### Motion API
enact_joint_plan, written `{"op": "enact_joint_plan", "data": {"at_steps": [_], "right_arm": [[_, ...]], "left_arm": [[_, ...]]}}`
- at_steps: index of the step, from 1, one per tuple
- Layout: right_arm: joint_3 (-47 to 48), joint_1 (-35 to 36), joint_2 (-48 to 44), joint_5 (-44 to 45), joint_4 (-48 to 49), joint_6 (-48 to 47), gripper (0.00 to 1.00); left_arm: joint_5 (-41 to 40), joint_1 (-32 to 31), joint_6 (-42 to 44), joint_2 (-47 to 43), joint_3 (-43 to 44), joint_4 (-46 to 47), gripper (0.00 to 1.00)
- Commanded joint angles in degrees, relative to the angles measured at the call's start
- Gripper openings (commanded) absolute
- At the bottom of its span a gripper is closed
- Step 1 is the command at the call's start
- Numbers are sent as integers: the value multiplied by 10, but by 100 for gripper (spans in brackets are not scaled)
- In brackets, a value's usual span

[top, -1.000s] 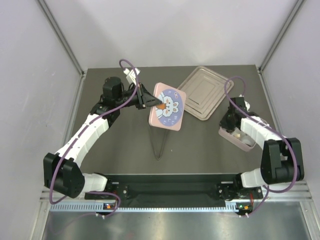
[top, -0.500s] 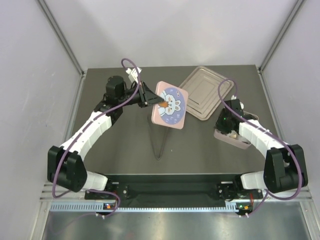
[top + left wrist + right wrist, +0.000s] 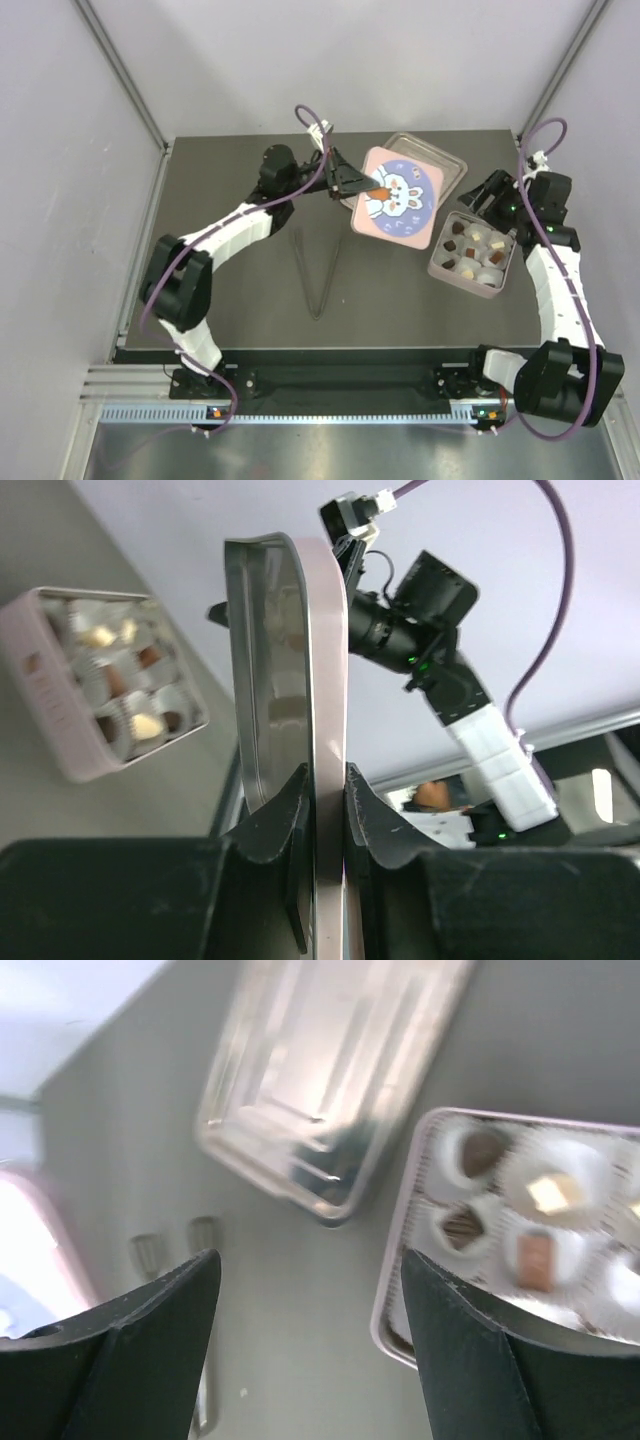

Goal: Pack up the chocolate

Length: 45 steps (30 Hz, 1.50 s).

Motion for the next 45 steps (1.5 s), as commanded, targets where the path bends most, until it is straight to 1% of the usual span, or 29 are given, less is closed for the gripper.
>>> {"op": "enact_joint_plan", "data": {"at_steps": [1,2,4,5,6,9,11,15,16,19,22,28,32,36,40,45], "right_arm": [[12,-20,1,-166,85,0,73],[15,-25,0,-156,94,24,73],[38,-41,-4,-125,93,35,75],[47,-47,-5,-117,93,40,77],[56,-64,-4,-113,91,44,79],[78,-96,-2,-99,85,54,80],[92,-108,-4,-85,77,53,80],[118,-120,-7,-17,35,29,81],[130,-121,-4,19,13,23,81],[139,-125,-3,89,-13,4,83],[145,-130,-5,114,-25,0,84],[158,-130,-15,109,-26,10,84],[159,-131,-14,117,-29,-3,84],[143,-130,-10,124,-31,-13,84],[125,-130,-6,133,-31,-20,84],[111,-130,2,133,-25,-24,84]], "left_arm": [[2,-22,-134,61,64,231,0],[-2,-35,-144,99,78,244,0],[-11,-51,-171,138,129,265,0],[-15,-68,-185,179,148,279,0],[-18,-76,-192,201,167,284,0],[-19,-105,-217,284,265,299,0],[-23,-120,-220,329,292,300,0],[-50,-132,-189,368,323,278,0],[-53,-134,-189,376,326,278,0],[-58,-140,-203,404,341,302,0],[-66,-144,-222,430,346,320,0],[-76,-148,-211,478,387,302,0],[-93,-155,-239,522,426,313,0],[-97,-163,-247,557,469,296,0],[-95,-167,-249,572,479,284,0],[-100,-170,-268,583,487,292,0]]}}
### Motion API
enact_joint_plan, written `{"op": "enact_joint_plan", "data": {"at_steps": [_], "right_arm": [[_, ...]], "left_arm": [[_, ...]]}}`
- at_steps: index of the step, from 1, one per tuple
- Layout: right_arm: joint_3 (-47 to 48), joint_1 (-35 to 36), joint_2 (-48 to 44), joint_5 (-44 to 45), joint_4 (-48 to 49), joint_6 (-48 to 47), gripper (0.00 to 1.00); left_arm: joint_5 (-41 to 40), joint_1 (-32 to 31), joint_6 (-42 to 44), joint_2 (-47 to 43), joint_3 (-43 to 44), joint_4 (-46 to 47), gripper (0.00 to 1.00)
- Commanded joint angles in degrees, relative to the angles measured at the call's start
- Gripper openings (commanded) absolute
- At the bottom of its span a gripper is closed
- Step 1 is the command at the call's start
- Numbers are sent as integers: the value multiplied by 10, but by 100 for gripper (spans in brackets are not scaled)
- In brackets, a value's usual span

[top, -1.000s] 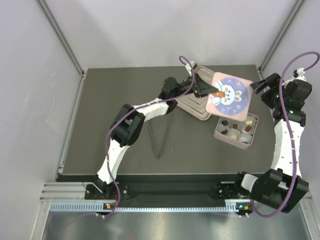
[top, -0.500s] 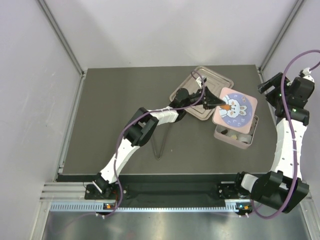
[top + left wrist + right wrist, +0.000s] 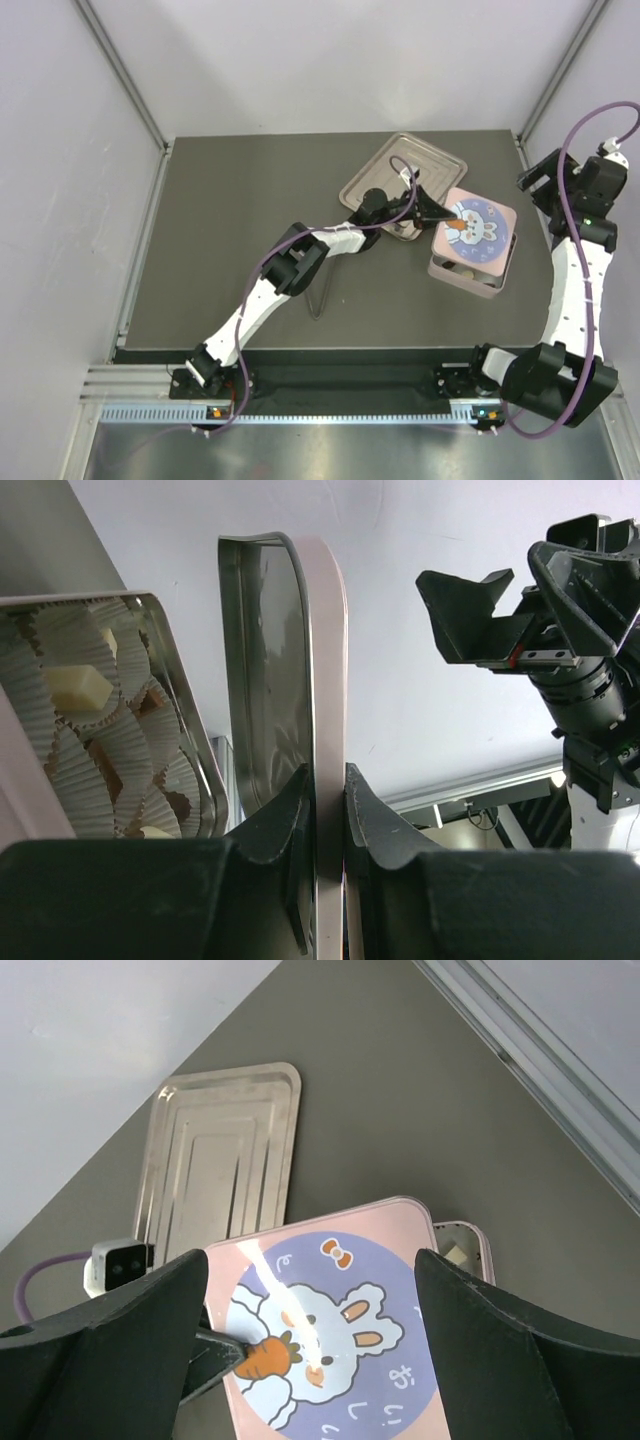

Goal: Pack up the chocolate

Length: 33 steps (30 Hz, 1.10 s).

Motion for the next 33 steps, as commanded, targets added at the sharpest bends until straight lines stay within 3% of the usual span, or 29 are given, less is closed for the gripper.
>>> {"op": "enact_joint_plan", "data": {"at_steps": [1,33], "right_arm": [[-9,-4,-1,10,14,-12,84],[-108,-5,61,-12,66,-19,83]], "left_arm": [[-7,-5,-19,3,39,33,0],[30,-19,41,51,94,-110,0]]}}
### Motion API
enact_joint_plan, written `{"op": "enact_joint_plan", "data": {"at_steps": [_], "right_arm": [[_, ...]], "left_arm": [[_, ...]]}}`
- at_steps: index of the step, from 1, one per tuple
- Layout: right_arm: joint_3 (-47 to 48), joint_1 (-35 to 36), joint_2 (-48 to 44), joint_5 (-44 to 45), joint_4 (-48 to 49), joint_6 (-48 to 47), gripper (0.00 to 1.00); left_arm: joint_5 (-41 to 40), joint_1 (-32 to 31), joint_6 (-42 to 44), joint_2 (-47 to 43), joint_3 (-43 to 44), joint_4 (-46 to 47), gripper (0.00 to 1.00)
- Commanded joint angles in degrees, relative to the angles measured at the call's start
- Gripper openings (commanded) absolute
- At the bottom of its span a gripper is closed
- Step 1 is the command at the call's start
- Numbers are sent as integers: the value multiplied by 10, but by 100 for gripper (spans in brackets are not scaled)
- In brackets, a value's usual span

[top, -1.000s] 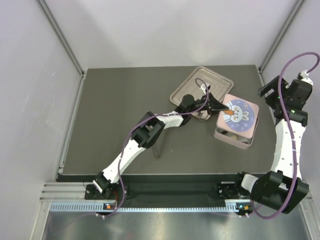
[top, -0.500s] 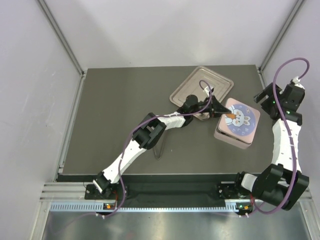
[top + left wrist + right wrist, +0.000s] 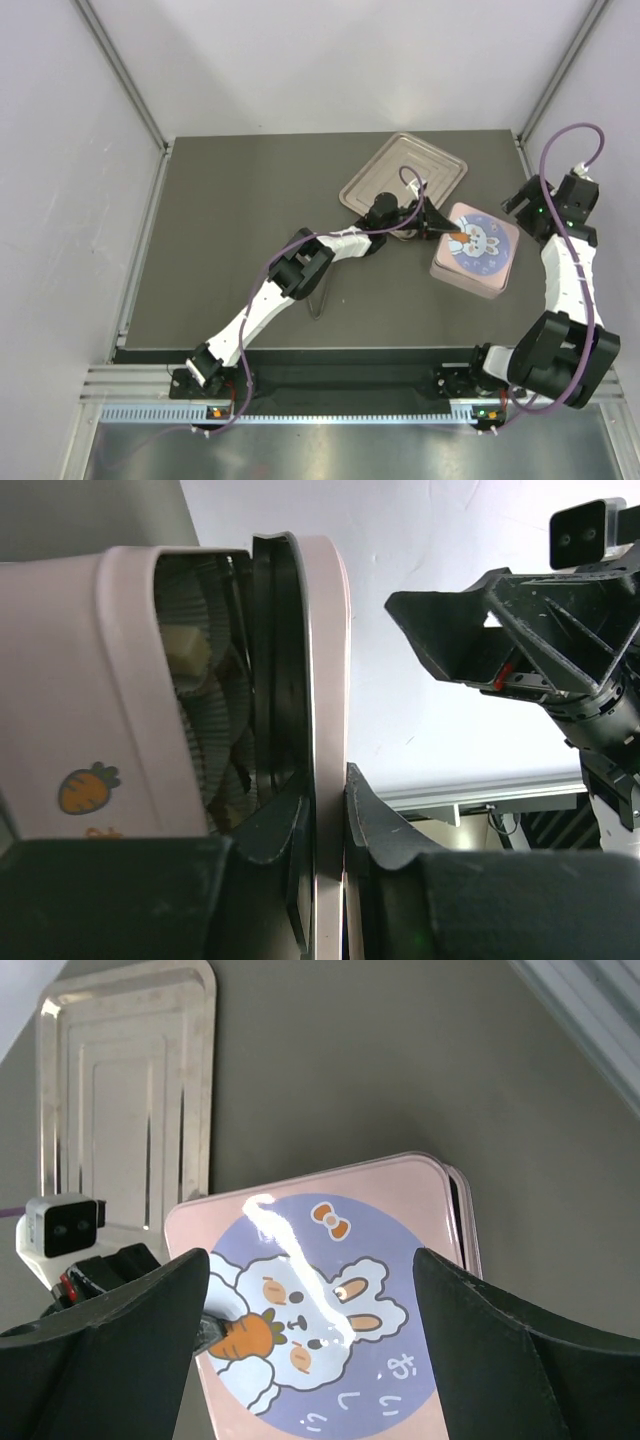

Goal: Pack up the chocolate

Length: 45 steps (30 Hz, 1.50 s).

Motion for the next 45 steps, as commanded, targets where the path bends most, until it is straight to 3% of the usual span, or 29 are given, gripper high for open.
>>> {"op": "enact_joint_plan", "data": {"at_steps": [1,8,18,28,45], "right_arm": [[-7,-5,15,-16,32,2,82],[-38,-4,40,-7,55,8,82],[-33,-9,57,-22,62,10,79],[-41,-48,53,-82,61,33,82],[-73,-84,73,-78,60,9,86]], "left_arm": [[11,-4,24,-2,32,-12,0],[14,-3,35,-3,35,-28,0],[-20,3,-87,-7,26,89,0],[-28,4,-135,-22,-2,134,0],[-21,-3,-120,-10,-12,100,0]]}}
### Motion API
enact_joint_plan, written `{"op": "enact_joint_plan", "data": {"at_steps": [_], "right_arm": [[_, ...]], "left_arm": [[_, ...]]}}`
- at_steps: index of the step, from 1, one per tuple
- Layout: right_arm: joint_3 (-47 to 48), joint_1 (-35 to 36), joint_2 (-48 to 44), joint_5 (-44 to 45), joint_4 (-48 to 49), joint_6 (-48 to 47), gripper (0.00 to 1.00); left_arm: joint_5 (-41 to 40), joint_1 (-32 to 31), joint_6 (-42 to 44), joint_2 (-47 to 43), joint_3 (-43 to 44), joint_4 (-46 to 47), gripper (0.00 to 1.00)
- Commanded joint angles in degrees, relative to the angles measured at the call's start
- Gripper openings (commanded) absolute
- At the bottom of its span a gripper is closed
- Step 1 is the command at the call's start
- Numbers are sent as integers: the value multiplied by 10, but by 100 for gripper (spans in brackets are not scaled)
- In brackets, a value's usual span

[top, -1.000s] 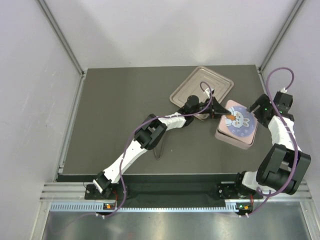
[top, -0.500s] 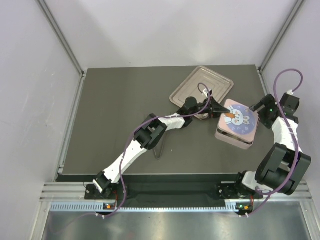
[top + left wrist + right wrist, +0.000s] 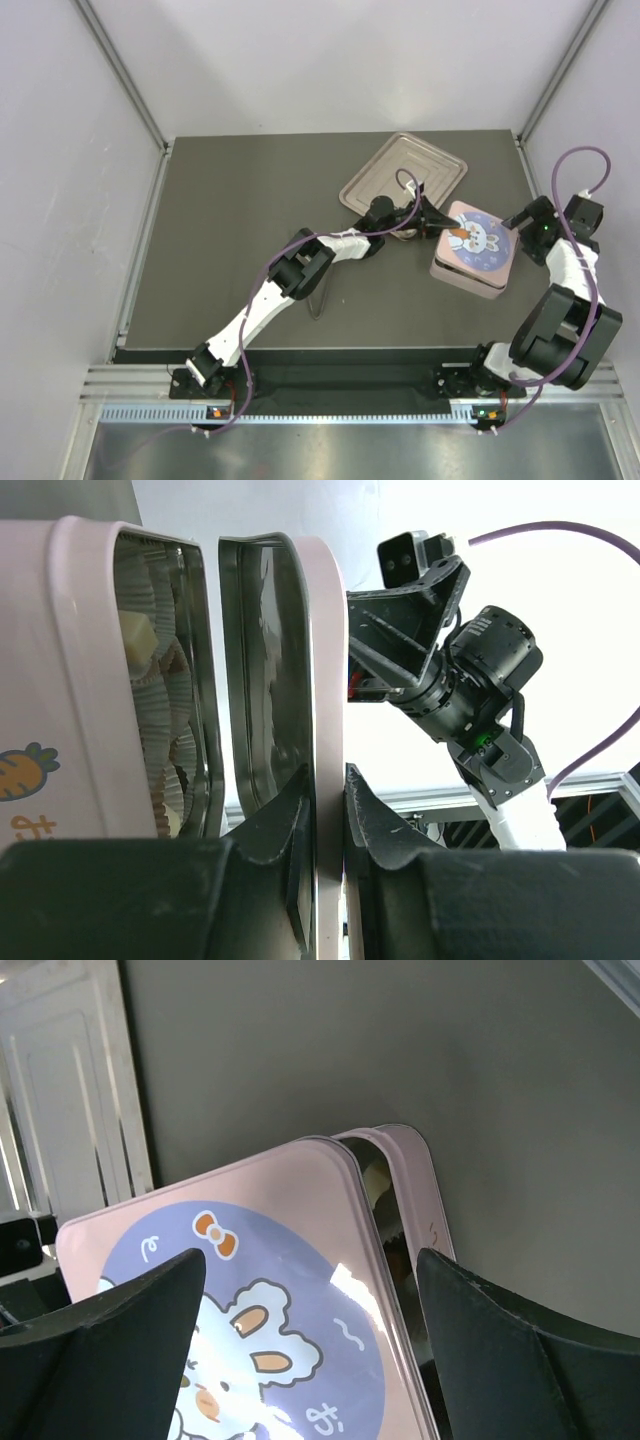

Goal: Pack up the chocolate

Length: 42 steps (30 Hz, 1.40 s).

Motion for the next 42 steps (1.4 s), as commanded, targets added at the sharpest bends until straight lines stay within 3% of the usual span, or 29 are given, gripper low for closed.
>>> {"op": "enact_joint_plan", "data": {"at_steps": [1,26,29,34,42], "right_arm": [[-7,-9,9,-1,15,-15,86],[-31,-12,30,-17,39,-14,76],[-31,-13,29,-13,38,-17,75],[-33,-14,36,-9,37,-20,74],[-34,-14,37,-4,36,-21,71]], "left_arm": [[-2,-3,5,-11,8,25,0],[7,-13,23,5,25,-17,2],[12,-13,39,-3,18,-35,6],[13,-9,71,-22,-9,-59,24],[9,-4,142,-57,-20,-140,36]]}}
